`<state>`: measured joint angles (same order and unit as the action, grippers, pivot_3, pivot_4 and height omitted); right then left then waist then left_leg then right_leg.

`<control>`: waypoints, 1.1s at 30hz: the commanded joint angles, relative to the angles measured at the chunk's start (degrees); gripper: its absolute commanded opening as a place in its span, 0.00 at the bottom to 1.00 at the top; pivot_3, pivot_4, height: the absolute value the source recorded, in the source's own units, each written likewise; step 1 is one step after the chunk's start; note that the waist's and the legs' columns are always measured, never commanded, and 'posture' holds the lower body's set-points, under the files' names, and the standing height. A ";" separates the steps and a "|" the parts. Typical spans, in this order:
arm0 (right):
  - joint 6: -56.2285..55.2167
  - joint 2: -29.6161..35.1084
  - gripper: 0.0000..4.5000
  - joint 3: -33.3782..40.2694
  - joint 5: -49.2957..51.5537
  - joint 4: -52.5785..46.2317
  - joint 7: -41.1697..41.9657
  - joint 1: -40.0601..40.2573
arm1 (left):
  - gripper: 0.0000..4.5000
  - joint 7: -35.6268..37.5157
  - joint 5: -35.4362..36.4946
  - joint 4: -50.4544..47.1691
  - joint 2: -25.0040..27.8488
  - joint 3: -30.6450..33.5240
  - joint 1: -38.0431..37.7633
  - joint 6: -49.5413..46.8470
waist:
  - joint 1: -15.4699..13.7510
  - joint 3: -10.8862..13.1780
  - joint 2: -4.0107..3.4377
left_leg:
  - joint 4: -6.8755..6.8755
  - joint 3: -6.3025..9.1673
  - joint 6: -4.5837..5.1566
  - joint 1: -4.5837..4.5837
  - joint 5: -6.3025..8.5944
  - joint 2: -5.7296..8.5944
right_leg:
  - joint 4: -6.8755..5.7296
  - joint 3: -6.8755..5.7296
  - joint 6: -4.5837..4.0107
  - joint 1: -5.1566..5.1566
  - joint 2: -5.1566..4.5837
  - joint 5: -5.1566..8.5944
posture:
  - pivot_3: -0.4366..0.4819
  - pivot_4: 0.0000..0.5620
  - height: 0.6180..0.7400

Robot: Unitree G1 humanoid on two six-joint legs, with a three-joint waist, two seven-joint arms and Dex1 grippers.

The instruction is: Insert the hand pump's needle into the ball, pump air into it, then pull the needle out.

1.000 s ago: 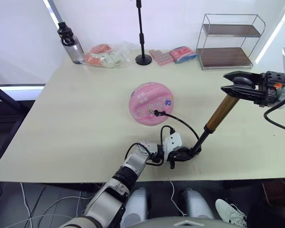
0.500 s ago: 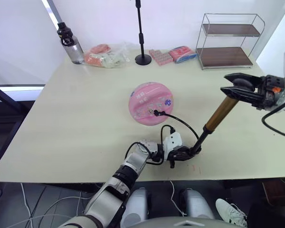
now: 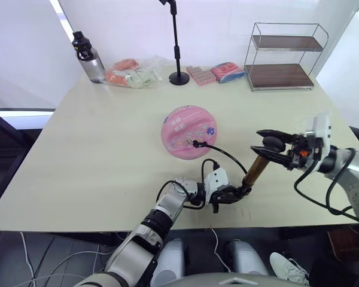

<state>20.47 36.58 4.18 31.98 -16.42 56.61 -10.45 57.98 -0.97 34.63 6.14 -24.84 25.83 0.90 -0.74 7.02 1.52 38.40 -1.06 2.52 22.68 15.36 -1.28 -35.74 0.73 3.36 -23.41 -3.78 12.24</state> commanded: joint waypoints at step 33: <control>20.76 14.10 0.41 14.46 22.80 1.46 2.56 -21.63 | 0.21 0.31 -2.69 6.81 0.44 -1.48 -0.46 -0.51 | -0.17 0.90 -0.64 | 0.02 -0.06 0.00 0.25 0.00 0.07 | 0.03 0.01 0.03 -0.15 -0.26 -0.02 | 0.48 0.27 1.00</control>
<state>40.16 48.82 13.05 49.80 -14.36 58.71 -28.02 59.01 -0.56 36.57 5.29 -24.67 27.38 2.83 -0.91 7.92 0.87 38.42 -1.12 2.52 22.94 15.36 -1.21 -35.72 0.74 3.39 -23.57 -4.03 12.22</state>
